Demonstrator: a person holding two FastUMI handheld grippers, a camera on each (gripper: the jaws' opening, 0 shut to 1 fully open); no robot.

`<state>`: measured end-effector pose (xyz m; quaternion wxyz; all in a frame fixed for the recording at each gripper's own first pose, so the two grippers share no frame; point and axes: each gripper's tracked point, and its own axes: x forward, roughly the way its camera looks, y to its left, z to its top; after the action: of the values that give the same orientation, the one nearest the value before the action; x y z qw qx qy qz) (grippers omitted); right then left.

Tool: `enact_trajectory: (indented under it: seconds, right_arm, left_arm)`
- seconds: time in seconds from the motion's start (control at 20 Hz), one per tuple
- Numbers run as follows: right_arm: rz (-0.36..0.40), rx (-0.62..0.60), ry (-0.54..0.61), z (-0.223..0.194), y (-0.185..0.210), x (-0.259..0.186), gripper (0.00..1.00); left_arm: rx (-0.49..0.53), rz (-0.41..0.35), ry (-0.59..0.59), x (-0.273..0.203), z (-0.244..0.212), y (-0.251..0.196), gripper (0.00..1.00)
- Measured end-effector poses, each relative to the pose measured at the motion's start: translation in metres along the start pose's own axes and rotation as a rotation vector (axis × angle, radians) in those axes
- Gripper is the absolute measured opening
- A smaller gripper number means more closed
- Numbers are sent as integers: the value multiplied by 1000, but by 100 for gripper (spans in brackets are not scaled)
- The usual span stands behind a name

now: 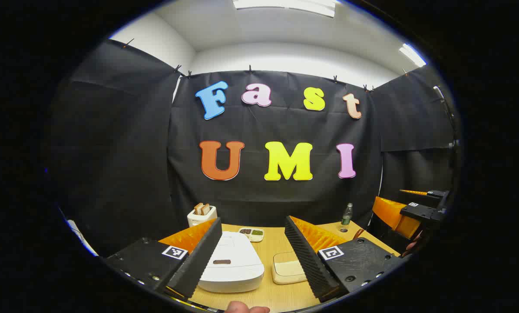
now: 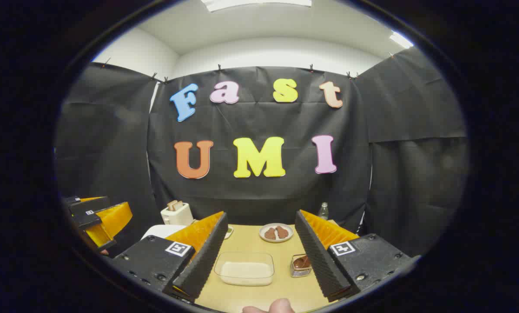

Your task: Close the left gripper, press the button to open the rice cooker; take a wooden spoon from the chopstick holder with the right hand, scoop a spoonful of rice and pour it into the rice cooker, then put the wooden spoon back into the chopstick holder.

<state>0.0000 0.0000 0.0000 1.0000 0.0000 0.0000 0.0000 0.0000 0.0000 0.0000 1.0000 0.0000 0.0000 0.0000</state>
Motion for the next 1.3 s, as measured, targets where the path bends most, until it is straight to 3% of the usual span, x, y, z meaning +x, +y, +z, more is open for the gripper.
enact_trajectory:
  seconds: [0.55,0.6,0.65,1.3]
  right_arm:
    - [-9,7,5,-3,-7,5,100]
    - [-12,7,5,-4,-9,4,100]
    - [-15,8,5,-3,-11,4,100]
    - [4,3,15,-4,-19,20,99]
  left_arm:
    - [-6,15,7,2,-3,-1,94]
    - [-5,16,6,4,-2,-1,100]
    - [-5,17,5,4,-3,-1,94]
    - [25,88,52,16,-20,15,94]
